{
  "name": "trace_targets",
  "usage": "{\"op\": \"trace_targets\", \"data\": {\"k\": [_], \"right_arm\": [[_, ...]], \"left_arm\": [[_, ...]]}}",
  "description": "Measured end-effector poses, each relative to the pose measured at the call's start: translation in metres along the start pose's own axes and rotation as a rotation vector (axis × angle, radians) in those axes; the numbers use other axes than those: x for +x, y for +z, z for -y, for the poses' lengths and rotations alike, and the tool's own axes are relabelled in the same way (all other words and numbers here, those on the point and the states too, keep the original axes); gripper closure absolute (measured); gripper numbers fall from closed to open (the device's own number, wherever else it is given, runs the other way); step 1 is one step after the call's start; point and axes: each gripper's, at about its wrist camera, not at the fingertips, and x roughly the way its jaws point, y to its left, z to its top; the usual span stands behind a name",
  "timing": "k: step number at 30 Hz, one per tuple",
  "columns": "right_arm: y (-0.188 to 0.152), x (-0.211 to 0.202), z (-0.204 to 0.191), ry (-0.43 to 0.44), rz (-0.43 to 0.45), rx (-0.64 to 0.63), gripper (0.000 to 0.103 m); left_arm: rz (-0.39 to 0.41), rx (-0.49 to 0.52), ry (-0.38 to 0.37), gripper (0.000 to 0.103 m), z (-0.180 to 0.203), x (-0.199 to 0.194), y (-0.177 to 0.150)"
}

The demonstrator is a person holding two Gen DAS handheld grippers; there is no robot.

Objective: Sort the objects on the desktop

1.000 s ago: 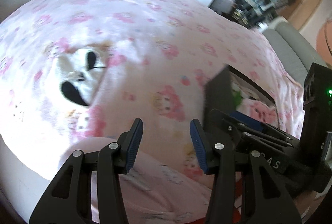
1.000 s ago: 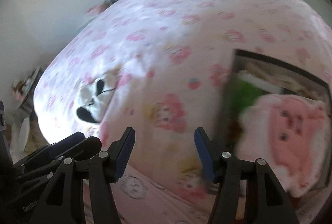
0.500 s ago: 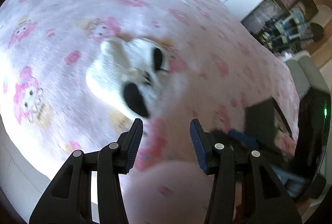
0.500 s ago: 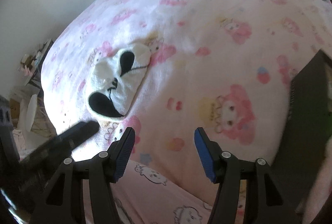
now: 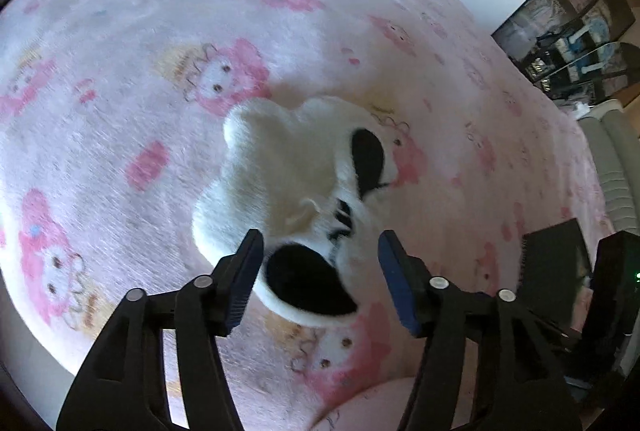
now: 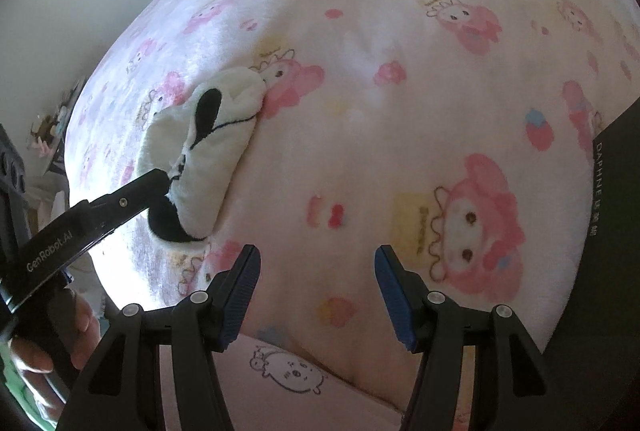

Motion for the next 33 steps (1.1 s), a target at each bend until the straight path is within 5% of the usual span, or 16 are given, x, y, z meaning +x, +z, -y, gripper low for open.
{"op": "trace_targets", "data": {"k": [5, 7, 8, 11, 15, 19, 26, 33], "right_arm": [[0.01, 0.01, -0.01, 0.005, -0.008, -0.039, 0.047], [0.01, 0.012, -0.013, 0.004, -0.015, -0.055, 0.047], [0.008, 0.012, -0.013, 0.005, -0.016, -0.058, 0.047], [0.003, 0.009, -0.008, 0.005, -0.02, -0.048, 0.047], [0.001, -0.008, 0.009, 0.015, 0.005, 0.011, 0.047], [-0.003, -0.048, 0.029, -0.038, 0.099, 0.092, 0.047], [-0.007, -0.115, 0.045, -0.041, 0.25, 0.148, 0.046], [-0.017, -0.089, 0.036, -0.038, 0.148, 0.106, 0.042]], "left_arm": [[-0.082, 0.024, -0.035, 0.037, 0.001, 0.024, 0.001], [-0.138, 0.033, -0.044, 0.049, 0.003, 0.036, 0.001], [-0.147, 0.042, -0.025, 0.071, 0.006, 0.038, 0.0], [-0.159, 0.025, -0.154, 0.083, 0.014, 0.032, 0.0], [-0.14, 0.088, -0.244, 0.086, 0.054, 0.014, -0.005], [-0.113, 0.152, -0.437, 0.086, 0.102, -0.017, -0.008], [-0.025, 0.199, -0.569, 0.086, 0.136, -0.066, -0.006], [-0.052, 0.09, -0.361, 0.086, 0.091, -0.041, -0.018]]}}
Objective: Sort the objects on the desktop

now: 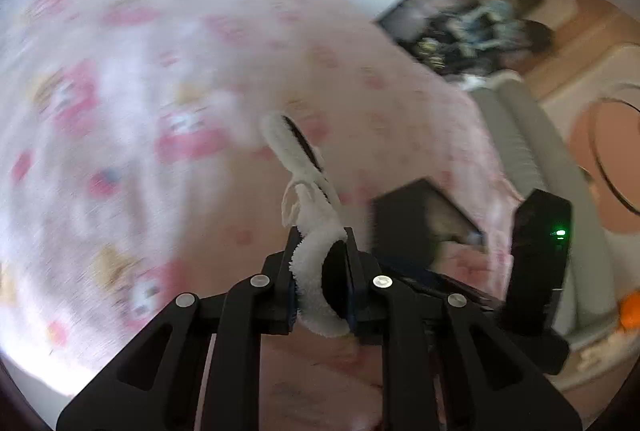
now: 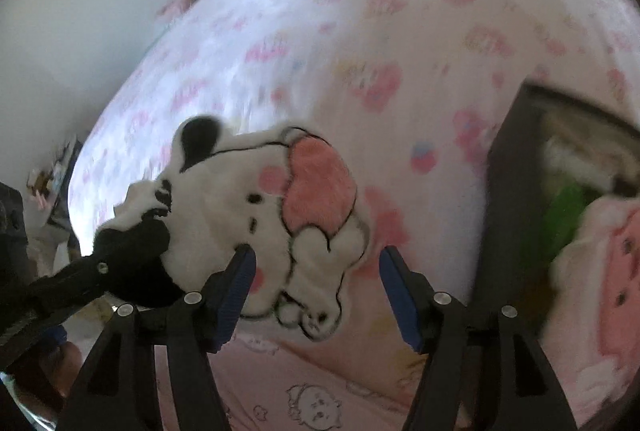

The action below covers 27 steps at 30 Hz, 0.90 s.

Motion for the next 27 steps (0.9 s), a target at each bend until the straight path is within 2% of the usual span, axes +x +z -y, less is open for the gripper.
{"op": "trace_targets", "data": {"k": [6, 7, 8, 9, 11, 15, 18, 20, 21, 25, 26, 27], "right_arm": [[-0.013, 0.047, -0.011, -0.018, -0.132, -0.07, 0.042], [-0.015, 0.051, -0.011, -0.023, -0.141, -0.07, 0.042], [-0.015, 0.057, -0.008, -0.028, -0.146, -0.067, 0.042], [-0.015, 0.059, -0.007, -0.033, -0.149, -0.065, 0.042], [-0.014, 0.062, -0.001, -0.041, -0.15, -0.053, 0.042], [-0.008, 0.063, 0.011, -0.06, -0.14, -0.008, 0.042], [-0.003, 0.069, 0.021, -0.06, -0.129, 0.014, 0.038], [0.001, 0.077, 0.024, -0.024, -0.135, 0.018, 0.037], [0.002, 0.082, 0.025, 0.003, -0.152, 0.021, 0.036], [-0.002, 0.109, 0.025, 0.146, -0.249, 0.036, 0.036], [-0.004, 0.111, 0.024, 0.169, -0.245, 0.04, 0.036], [-0.005, 0.11, 0.021, 0.186, -0.233, 0.038, 0.042]], "left_arm": [[-0.002, -0.136, 0.247, 0.084, -0.069, -0.003, -0.017], [-0.011, -0.158, 0.266, 0.08, -0.077, -0.003, -0.019], [-0.033, -0.186, 0.268, 0.069, -0.087, -0.001, -0.019], [-0.043, -0.196, 0.253, 0.057, -0.092, 0.0, -0.019], [-0.034, -0.212, 0.205, 0.049, -0.097, 0.001, -0.016], [-0.05, -0.179, 0.188, 0.042, -0.097, 0.018, -0.005], [-0.09, -0.174, 0.184, 0.041, -0.107, 0.034, -0.001], [-0.131, -0.183, 0.17, 0.041, -0.114, 0.049, 0.002], [-0.155, -0.201, 0.14, 0.041, -0.119, 0.054, 0.002], [-0.142, -0.312, 0.024, 0.042, -0.135, 0.054, -0.001], [-0.156, -0.326, 0.001, 0.053, -0.137, 0.057, -0.002], [-0.17, -0.313, 0.003, 0.067, -0.135, 0.059, -0.002]]}}
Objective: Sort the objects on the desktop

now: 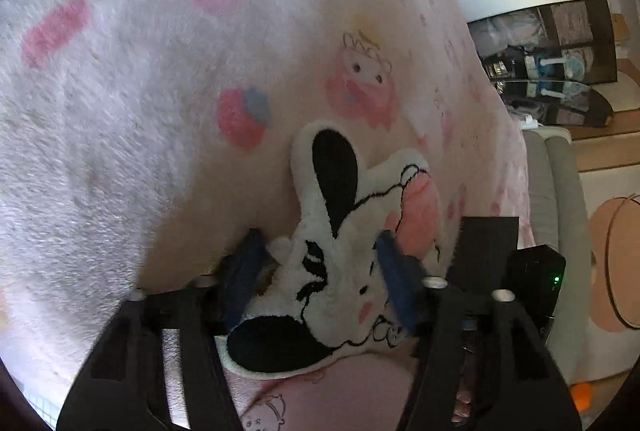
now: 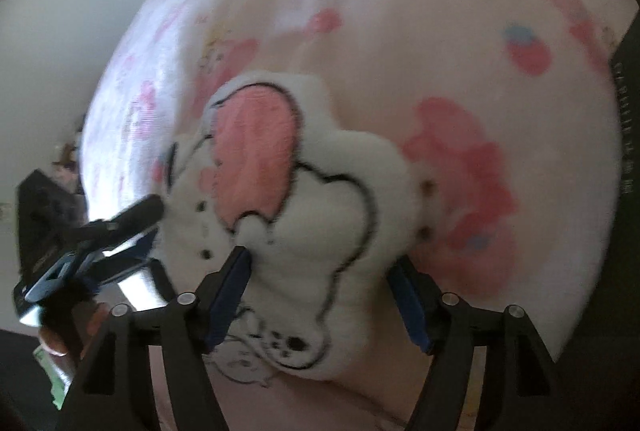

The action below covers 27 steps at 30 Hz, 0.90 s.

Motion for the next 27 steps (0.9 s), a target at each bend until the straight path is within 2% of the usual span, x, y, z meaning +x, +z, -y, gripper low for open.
{"op": "trace_targets", "data": {"k": [1, 2, 3, 6, 10, 13, 19, 23, 27], "right_arm": [[-0.002, -0.001, -0.003, 0.011, 0.01, -0.006, 0.049], [-0.003, -0.004, -0.007, 0.007, 0.014, -0.015, 0.065], [-0.004, -0.007, -0.009, 0.0, 0.019, -0.022, 0.073], [-0.007, -0.028, -0.014, 0.026, 0.048, -0.035, 0.083], [-0.016, -0.08, -0.024, 0.035, 0.158, -0.076, 0.083], [-0.03, -0.124, -0.021, 0.03, 0.241, -0.087, 0.084], [-0.061, -0.191, 0.013, 0.021, 0.354, -0.023, 0.085], [-0.079, -0.231, 0.04, -0.009, 0.437, 0.026, 0.085], [-0.1, -0.268, 0.074, -0.047, 0.507, 0.084, 0.085]], "left_arm": [[-0.007, 0.021, 0.021, 0.072, 0.004, 0.002, -0.001], [0.003, 0.059, 0.061, 0.08, 0.013, 0.001, -0.004], [0.022, 0.08, 0.075, 0.083, 0.019, -0.003, -0.007], [0.083, 0.108, 0.066, 0.085, 0.043, -0.018, -0.016], [0.096, 0.227, 0.06, 0.085, 0.091, -0.029, -0.036], [0.083, 0.295, 0.012, 0.085, 0.126, -0.032, -0.05], [0.058, 0.441, -0.074, 0.085, 0.196, -0.036, -0.087], [0.016, 0.532, -0.139, 0.085, 0.242, -0.024, -0.116], [-0.028, 0.604, -0.16, 0.085, 0.284, -0.006, -0.136]]}}
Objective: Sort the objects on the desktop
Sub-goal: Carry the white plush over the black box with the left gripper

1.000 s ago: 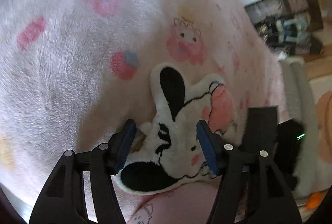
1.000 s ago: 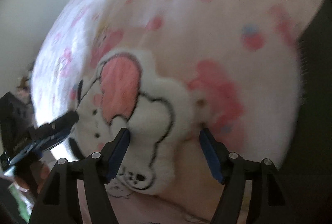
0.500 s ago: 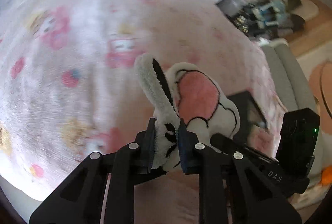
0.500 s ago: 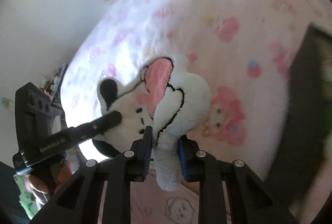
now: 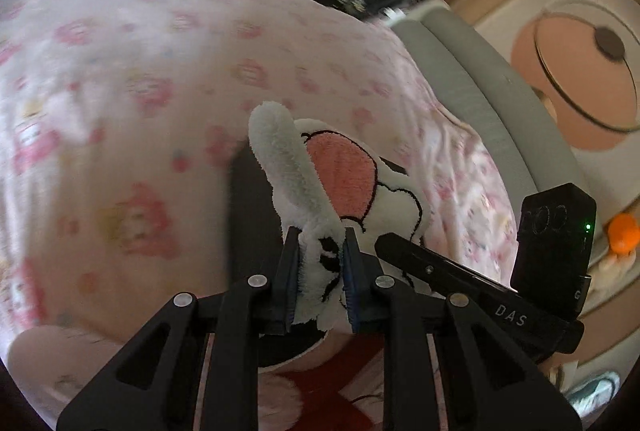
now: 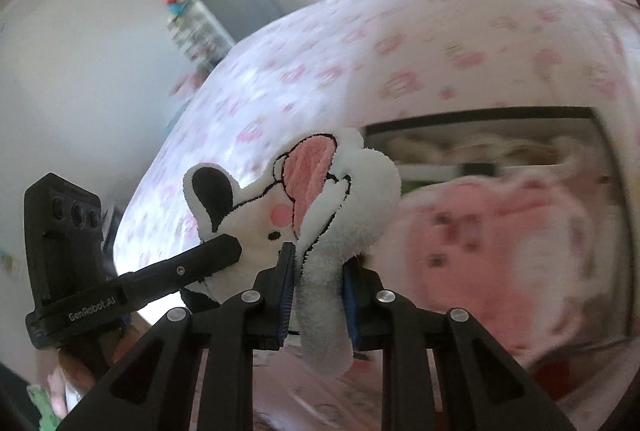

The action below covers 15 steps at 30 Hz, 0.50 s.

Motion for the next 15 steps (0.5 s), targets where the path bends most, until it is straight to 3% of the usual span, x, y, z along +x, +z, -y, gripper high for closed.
{"op": "trace_targets", "data": {"k": [9, 15], "right_arm": [[0.01, -0.058, 0.079, -0.132, 0.072, 0.074, 0.085], [0.029, -0.064, 0.119, -0.255, 0.087, 0.023, 0.084]], "left_arm": [[-0.092, 0.077, -0.053, 0.085, 0.072, 0.07, 0.009], [-0.101, 0.093, 0.002, 0.084, 0.084, 0.099, 0.017]]}}
